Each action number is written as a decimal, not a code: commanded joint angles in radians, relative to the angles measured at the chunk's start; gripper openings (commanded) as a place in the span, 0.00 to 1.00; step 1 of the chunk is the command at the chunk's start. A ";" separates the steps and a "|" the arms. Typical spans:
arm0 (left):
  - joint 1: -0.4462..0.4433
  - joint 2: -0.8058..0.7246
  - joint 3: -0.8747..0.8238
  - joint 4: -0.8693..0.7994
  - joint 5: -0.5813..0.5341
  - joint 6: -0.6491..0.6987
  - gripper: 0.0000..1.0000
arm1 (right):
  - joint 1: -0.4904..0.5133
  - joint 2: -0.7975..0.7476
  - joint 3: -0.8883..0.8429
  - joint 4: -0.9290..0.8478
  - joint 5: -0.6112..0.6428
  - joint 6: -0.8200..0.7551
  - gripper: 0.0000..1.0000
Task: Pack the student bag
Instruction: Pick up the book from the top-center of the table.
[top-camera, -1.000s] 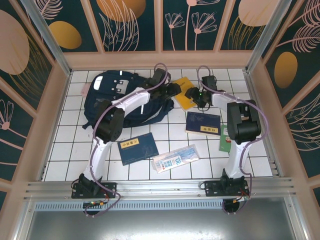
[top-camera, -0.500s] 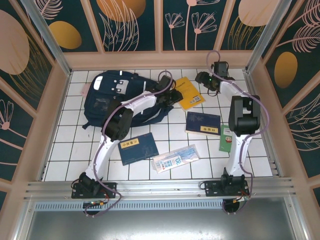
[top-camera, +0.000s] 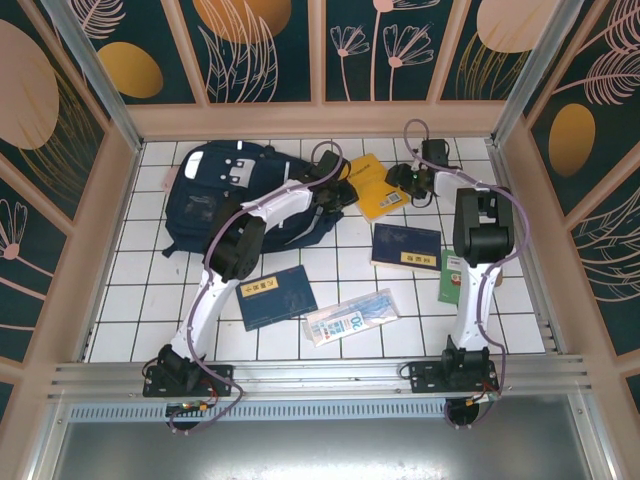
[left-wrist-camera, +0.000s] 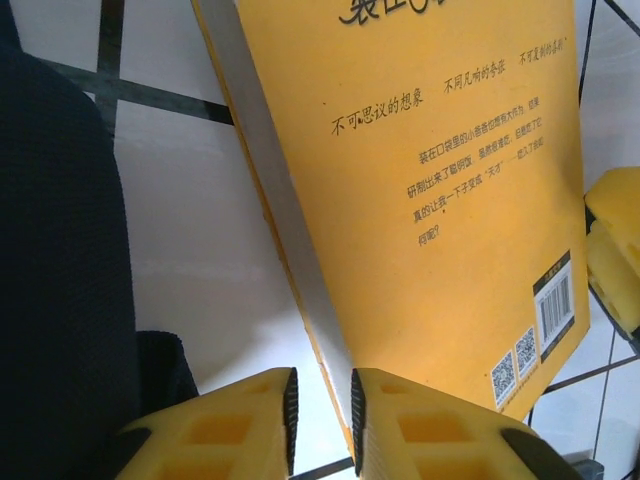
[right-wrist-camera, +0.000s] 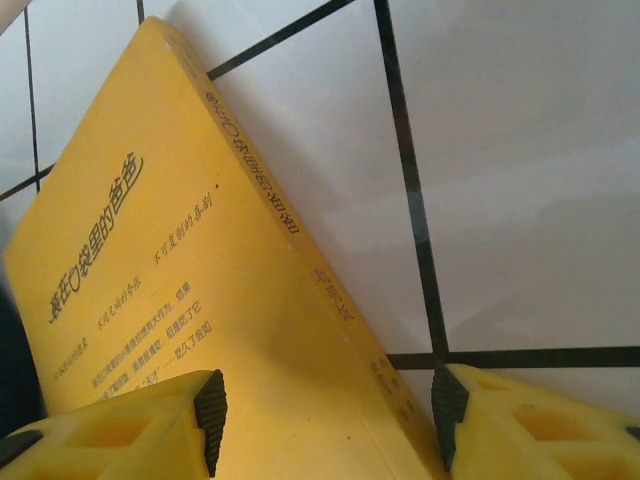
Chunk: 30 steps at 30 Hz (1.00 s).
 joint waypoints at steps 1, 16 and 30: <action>0.026 0.053 -0.015 -0.106 -0.063 0.025 0.22 | 0.057 -0.036 -0.081 -0.049 -0.164 0.030 0.59; 0.028 0.054 -0.065 -0.049 0.025 0.046 0.23 | 0.052 -0.149 -0.170 0.167 -0.610 0.172 0.51; 0.027 0.034 -0.081 -0.032 0.041 0.048 0.23 | 0.051 -0.134 -0.131 0.124 -0.561 0.189 0.50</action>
